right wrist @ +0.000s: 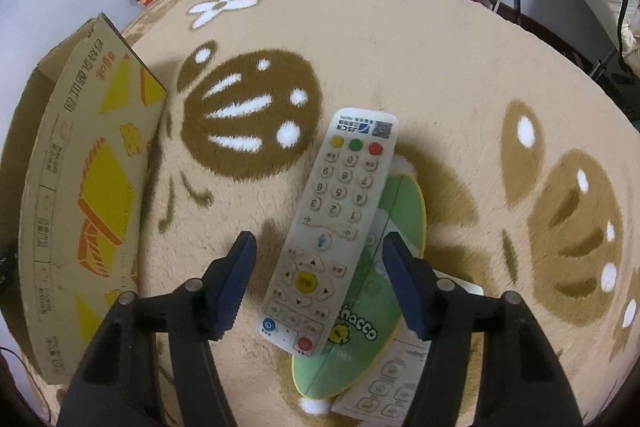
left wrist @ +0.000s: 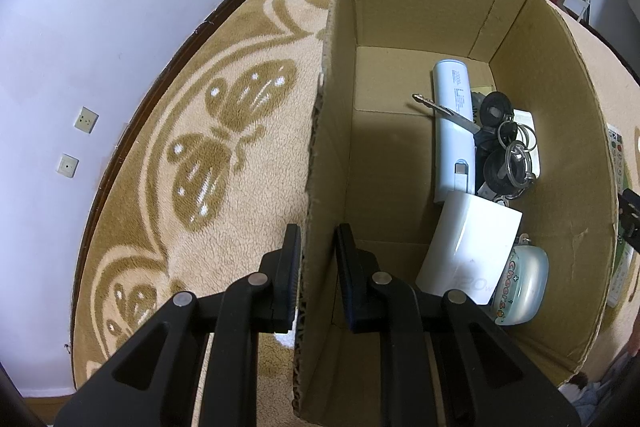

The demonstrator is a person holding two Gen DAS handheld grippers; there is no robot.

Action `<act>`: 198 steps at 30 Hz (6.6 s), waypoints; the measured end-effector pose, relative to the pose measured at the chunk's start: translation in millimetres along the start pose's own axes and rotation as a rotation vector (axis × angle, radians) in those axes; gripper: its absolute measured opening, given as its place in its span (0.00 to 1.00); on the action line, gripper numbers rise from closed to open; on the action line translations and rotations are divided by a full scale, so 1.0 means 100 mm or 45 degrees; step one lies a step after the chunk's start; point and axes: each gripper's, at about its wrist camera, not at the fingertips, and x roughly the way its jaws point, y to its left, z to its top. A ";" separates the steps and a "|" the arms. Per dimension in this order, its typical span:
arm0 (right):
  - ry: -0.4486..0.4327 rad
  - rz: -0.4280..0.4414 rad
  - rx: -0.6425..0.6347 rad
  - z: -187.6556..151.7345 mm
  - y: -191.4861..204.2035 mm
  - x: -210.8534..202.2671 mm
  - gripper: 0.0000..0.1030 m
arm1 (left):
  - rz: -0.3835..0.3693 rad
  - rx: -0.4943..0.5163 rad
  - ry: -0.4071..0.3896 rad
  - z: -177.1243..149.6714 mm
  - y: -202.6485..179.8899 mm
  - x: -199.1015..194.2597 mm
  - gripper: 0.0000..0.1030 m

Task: Organize rigid objects
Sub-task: 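Grasp the white TV remote on the rug with the right tool, then carry the white remote into the box with the right tool and release, then grasp the green Pochacco fan on the rug with the right tool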

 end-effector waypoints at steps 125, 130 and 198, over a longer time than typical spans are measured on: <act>-0.516 0.245 -0.239 -0.04 1.41 -0.88 0.47 | 0.012 0.003 0.006 0.02 0.01 0.00 0.18; -0.503 0.152 -0.150 0.05 1.19 -0.87 0.70 | 0.013 0.004 0.006 0.02 0.01 0.00 0.18; 0.093 -0.065 0.189 -0.22 0.00 0.19 0.62 | 0.020 0.012 0.005 0.00 0.01 0.00 0.19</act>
